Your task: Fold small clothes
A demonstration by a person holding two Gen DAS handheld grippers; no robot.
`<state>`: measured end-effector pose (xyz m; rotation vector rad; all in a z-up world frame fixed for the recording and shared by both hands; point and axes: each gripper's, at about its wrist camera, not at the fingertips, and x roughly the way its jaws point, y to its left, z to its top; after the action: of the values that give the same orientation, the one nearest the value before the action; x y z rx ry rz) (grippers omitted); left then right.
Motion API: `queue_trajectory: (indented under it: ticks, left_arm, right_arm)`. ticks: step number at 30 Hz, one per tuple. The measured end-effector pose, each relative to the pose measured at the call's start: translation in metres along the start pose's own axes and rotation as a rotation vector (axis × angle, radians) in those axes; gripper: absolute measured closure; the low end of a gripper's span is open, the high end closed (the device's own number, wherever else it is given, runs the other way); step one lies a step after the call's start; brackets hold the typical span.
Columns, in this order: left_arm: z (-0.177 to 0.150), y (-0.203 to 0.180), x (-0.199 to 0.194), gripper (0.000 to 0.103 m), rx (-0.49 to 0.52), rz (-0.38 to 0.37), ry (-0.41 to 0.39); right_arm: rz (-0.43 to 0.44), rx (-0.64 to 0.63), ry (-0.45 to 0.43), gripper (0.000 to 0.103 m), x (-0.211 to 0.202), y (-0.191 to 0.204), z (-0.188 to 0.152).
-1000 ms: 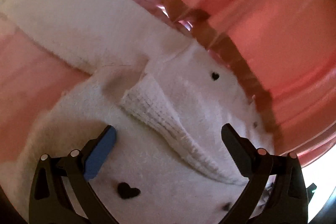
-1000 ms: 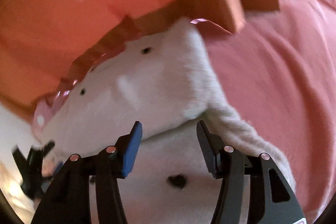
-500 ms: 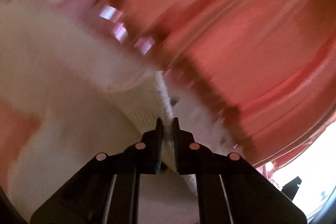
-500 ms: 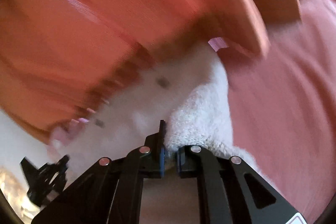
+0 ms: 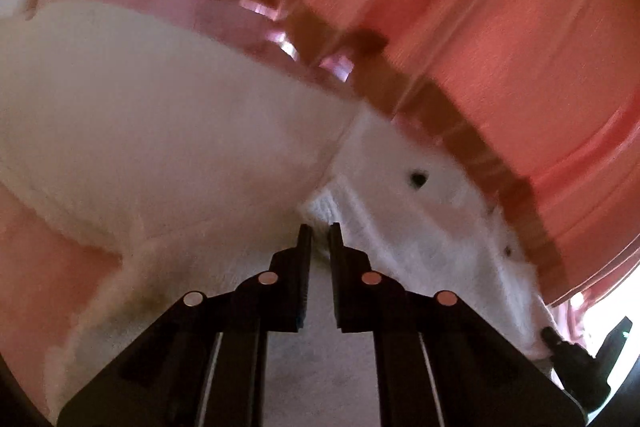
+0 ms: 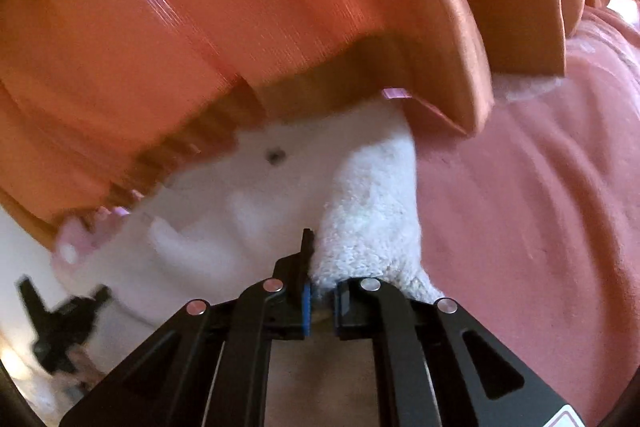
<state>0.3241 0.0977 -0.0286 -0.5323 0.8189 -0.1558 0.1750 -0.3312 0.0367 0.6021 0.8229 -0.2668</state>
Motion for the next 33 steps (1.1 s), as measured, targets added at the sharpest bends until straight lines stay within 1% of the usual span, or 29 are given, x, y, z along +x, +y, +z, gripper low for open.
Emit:
queue_trajectory:
  ticks: [1,2,3,4,5,6,7,8,9,10,11,12,13,14,15,16,17,19,20,22,23,24,25,27,28,29,30,32,33]
  left_arm:
    - [-0.001,0.004,-0.001,0.094,-0.025,-0.01,0.006]
    - [-0.002,0.004,-0.004,0.095,-0.042,-0.013,0.0]
    - [0.0,0.001,-0.01,0.092,-0.052,-0.017,-0.01]
    - [0.003,0.001,-0.009,0.086,-0.062,-0.032,-0.02]
    - [0.004,0.001,-0.012,0.062,-0.078,-0.056,-0.026]
    - [0.005,0.002,-0.014,0.031,-0.106,-0.084,-0.026]
    - [0.006,0.003,-0.015,0.02,-0.13,-0.101,-0.023]
    - [0.006,0.003,-0.011,0.015,-0.149,-0.127,-0.012]
    - [0.004,0.003,-0.005,0.015,-0.153,-0.138,0.009]
    - [0.003,0.001,-0.003,0.015,-0.136,-0.129,0.003]
    - [0.002,-0.003,-0.002,0.02,-0.107,-0.121,-0.009]
    - [0.001,-0.007,-0.003,0.042,-0.072,-0.116,-0.012]
    - [0.001,-0.008,-0.003,0.061,-0.052,-0.14,-0.001]
    - [0.002,-0.009,-0.001,0.094,-0.04,-0.169,0.016]
    - [0.004,-0.01,-0.004,0.096,-0.038,-0.187,0.005]
    - [0.006,-0.013,-0.011,0.097,-0.028,-0.192,-0.037]
    - [0.008,-0.015,-0.017,0.103,-0.011,-0.187,-0.071]
    - [0.014,-0.022,-0.029,0.103,0.028,-0.16,-0.13]
    - [0.015,-0.021,-0.029,0.103,0.025,-0.142,-0.13]
    - [0.011,-0.009,-0.018,0.103,0.005,-0.064,-0.09]
    - [0.005,0.001,-0.008,0.103,-0.028,-0.027,-0.039]
    - [0.001,0.009,-0.004,0.103,-0.061,-0.025,-0.01]
    - [-0.001,0.014,-0.004,0.103,-0.103,-0.052,-0.003]
    - [0.001,0.01,-0.007,0.102,-0.124,-0.073,-0.002]
    - [0.002,0.007,-0.008,0.098,-0.125,-0.096,0.002]
    - [0.002,0.007,-0.009,0.083,-0.127,-0.115,0.009]
    - [0.002,0.001,-0.006,0.06,-0.131,-0.123,0.016]
    - [0.0,-0.001,-0.003,0.04,-0.15,-0.14,0.015]
    - [-0.001,-0.003,0.001,0.038,-0.153,-0.136,0.016]
  right_arm:
    - [0.014,0.027,-0.022,0.098,0.001,-0.004,-0.001]
    - [0.007,0.033,-0.01,0.097,-0.003,0.0,0.001]
    - [-0.002,0.033,0.004,0.094,-0.006,0.005,0.004]
    - [-0.003,0.037,-0.008,0.089,-0.012,0.011,0.007]
    - [-0.001,0.038,-0.023,0.087,-0.014,0.016,0.004]
    - [-0.003,0.032,-0.024,0.082,-0.013,0.02,0.005]
    - [-0.007,0.022,-0.021,0.076,-0.012,0.023,0.005]
    - [-0.012,0.013,-0.017,0.074,-0.006,0.026,0.005]
    - [-0.015,0.012,-0.016,0.073,0.0,0.026,0.005]
    - [-0.018,0.018,-0.006,0.073,0.008,0.025,0.006]
    - [-0.01,0.031,0.003,0.073,0.015,0.022,0.005]
    - [0.003,0.042,-0.004,0.074,0.017,0.02,0.002]
    - [0.012,0.043,-0.017,0.074,0.014,0.018,0.0]
    - [0.023,0.029,-0.019,0.075,0.009,0.021,0.001]
    - [0.047,0.014,-0.047,0.088,-0.001,0.022,0.001]
    - [0.072,-0.003,-0.1,0.093,-0.014,0.026,0.001]
    - [0.104,-0.031,-0.161,0.093,-0.025,0.032,0.005]
    - [0.11,-0.05,-0.199,0.094,-0.029,0.035,0.009]
    - [0.085,-0.045,-0.175,0.094,-0.023,0.031,0.009]
    - [-0.011,0.0,-0.035,0.094,0.012,0.016,0.004]
    - [-0.015,0.03,-0.009,0.097,0.02,0.01,0.002]
    - [-0.006,0.05,-0.026,0.097,0.018,0.009,0.002]
    - [-0.017,0.057,-0.006,0.094,0.017,0.012,0.006]
    - [-0.03,0.082,-0.005,0.085,0.009,0.019,0.01]
    - [-0.043,0.111,-0.012,0.084,0.004,0.02,0.009]
    - [-0.051,0.135,-0.01,0.084,0.0,0.02,0.007]
    - [-0.056,0.16,-0.011,0.084,-0.004,0.018,0.005]
    - [-0.075,0.2,-0.039,0.084,-0.018,0.017,-0.002]
    - [-0.081,0.2,-0.05,0.083,-0.02,0.019,-0.004]
